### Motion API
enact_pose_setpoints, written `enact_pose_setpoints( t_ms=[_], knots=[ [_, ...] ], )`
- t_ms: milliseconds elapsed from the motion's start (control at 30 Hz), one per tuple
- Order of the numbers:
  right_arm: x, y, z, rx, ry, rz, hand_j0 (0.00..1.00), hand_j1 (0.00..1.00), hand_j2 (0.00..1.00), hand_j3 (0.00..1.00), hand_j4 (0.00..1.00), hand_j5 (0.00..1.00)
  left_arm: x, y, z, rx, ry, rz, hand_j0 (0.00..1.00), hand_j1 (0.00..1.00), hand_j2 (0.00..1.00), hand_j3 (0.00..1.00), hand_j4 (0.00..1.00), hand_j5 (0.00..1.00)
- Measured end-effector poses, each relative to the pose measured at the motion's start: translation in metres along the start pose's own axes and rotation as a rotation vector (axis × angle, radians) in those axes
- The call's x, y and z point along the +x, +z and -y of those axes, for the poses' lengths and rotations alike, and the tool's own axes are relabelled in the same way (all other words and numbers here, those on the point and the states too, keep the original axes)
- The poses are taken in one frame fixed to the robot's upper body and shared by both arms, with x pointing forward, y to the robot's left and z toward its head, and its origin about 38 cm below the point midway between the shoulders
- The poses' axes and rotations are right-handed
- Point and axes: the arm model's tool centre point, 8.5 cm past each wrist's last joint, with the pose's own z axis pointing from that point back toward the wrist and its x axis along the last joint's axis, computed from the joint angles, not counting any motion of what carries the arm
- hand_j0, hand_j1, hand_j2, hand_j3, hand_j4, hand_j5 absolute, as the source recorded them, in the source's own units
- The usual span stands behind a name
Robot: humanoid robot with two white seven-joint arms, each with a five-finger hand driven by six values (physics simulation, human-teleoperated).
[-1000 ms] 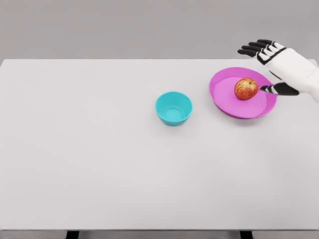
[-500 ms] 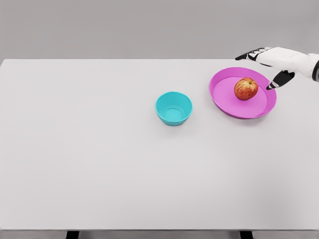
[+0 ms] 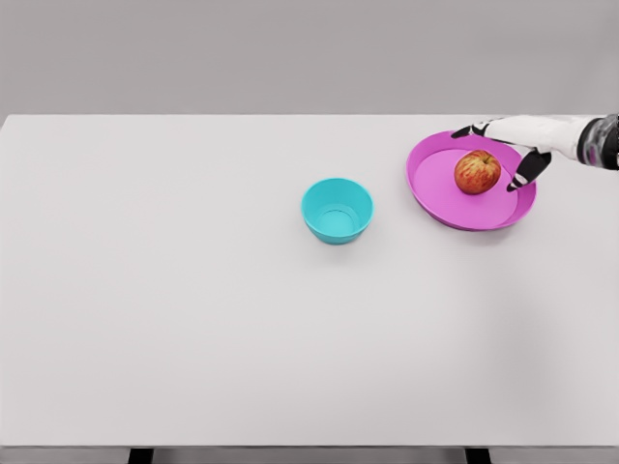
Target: Put the apple from the pink plate into the blue bowl with your right arm
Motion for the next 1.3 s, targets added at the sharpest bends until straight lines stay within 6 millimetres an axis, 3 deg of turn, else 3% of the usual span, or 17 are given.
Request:
enact_pose_setpoints(
  t_ms=[300,767,867,967,1000,1300],
  knots=[
    [-0.002,-0.017,-0.01,0.044,-0.034,-0.016,1.0,1.0,1.0,1.0,1.0,1.0,0.0,0.0,0.0,0.0,0.0,0.0,1.0,1.0,1.0,1.0,1.0,1.0],
    [-0.003,-0.025,-0.018,0.068,-0.052,-0.027,1.0,1.0,1.0,1.0,1.0,1.0,0.0,0.0,0.0,0.0,0.0,0.0,1.0,1.0,1.0,1.0,1.0,1.0],
    [-0.002,-0.026,-0.019,0.076,-0.048,-0.028,0.91,0.91,0.91,0.91,0.91,0.91,0.0,0.0,0.0,0.0,0.0,0.0,1.0,1.0,1.0,1.0,1.0,1.0],
    [-0.002,-0.026,-0.02,0.081,-0.045,-0.029,0.66,0.66,0.66,0.66,0.66,0.66,0.0,0.0,0.0,0.0,0.0,0.0,1.0,1.0,1.0,1.0,1.0,1.0],
    [-0.002,-0.026,-0.021,0.081,-0.047,-0.029,0.63,0.63,0.63,0.63,0.63,0.63,0.0,0.0,0.0,0.0,0.0,0.0,1.0,1.0,1.0,1.0,1.0,1.0],
    [-0.002,-0.026,-0.021,0.083,-0.043,-0.026,0.52,0.52,0.52,0.52,0.52,0.52,0.0,0.0,0.0,0.0,0.0,0.0,1.0,1.0,1.0,1.0,1.0,1.0]
  ],
)
